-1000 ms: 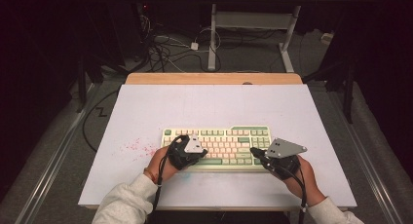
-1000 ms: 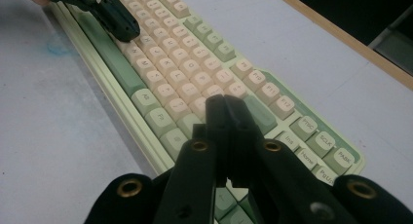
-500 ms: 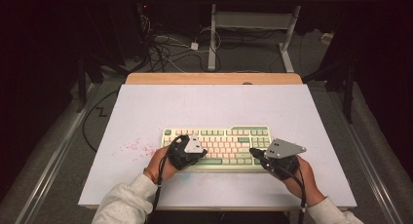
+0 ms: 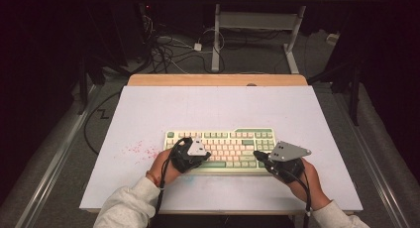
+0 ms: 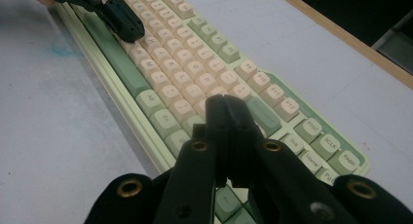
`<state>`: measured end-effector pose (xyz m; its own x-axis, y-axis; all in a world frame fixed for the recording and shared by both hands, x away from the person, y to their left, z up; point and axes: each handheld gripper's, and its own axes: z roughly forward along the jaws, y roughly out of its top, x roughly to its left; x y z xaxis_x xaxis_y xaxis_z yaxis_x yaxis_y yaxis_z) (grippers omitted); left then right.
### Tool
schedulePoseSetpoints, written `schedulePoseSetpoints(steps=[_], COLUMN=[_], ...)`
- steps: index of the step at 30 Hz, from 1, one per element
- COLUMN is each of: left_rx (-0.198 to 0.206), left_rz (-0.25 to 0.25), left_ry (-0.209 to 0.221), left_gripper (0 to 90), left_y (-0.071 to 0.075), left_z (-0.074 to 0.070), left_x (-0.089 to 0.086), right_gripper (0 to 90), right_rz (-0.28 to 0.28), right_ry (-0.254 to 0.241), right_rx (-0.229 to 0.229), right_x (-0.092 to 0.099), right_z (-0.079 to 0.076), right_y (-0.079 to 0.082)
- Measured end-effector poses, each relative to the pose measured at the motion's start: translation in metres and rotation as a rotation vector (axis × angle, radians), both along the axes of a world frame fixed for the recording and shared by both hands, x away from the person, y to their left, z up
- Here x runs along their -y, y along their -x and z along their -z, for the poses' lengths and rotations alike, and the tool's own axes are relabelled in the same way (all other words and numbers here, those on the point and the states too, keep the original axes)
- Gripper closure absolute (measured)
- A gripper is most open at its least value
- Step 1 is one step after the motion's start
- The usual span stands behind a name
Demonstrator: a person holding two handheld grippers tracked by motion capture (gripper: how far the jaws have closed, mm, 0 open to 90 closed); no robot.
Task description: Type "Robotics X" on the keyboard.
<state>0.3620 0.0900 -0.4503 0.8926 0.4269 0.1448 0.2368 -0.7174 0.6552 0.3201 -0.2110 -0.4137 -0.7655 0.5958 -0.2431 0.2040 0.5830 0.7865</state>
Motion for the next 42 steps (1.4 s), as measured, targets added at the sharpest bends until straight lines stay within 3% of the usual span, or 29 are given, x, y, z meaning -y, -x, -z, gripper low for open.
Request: schedulePoseSetpoints(steps=[12, 14, 17, 26, 33, 42], left_rx=[0.003, -0.014, -0.007, 0.032, 0.067, 0.083], left_rz=[0.0, 0.007, 0.005, -0.012, -0.029, -0.047], left_ry=[-0.002, -0.021, -0.035, 0.027, 0.048, 0.06], left_gripper=[87.6, 87.9, 87.9, 87.8, 87.6, 87.6], left_y=[0.0, 0.0, 0.001, 0.003, 0.005, 0.007], left_z=[0.0, 0.0, 0.0, -0.009, -0.015, -0.018], left_x=[0.0, 0.001, 0.003, -0.007, -0.015, -0.027], right_gripper=[90.0, 90.0, 90.0, 90.0, 90.0, 90.0], right_rz=[-0.002, -0.004, -0.005, -0.006, -0.004, -0.001], right_ry=[0.003, 0.006, 0.009, 0.005, 0.003, -0.002], right_rx=[0.0, -0.004, -0.007, 0.002, 0.007, 0.008], right_x=[0.0, -0.001, -0.001, 0.0, 0.001, 0.002], right_z=[0.0, 0.001, 0.001, -0.001, -0.002, -0.003], right_y=[0.0, 0.0, 0.0, 0.001, 0.001, 0.001])
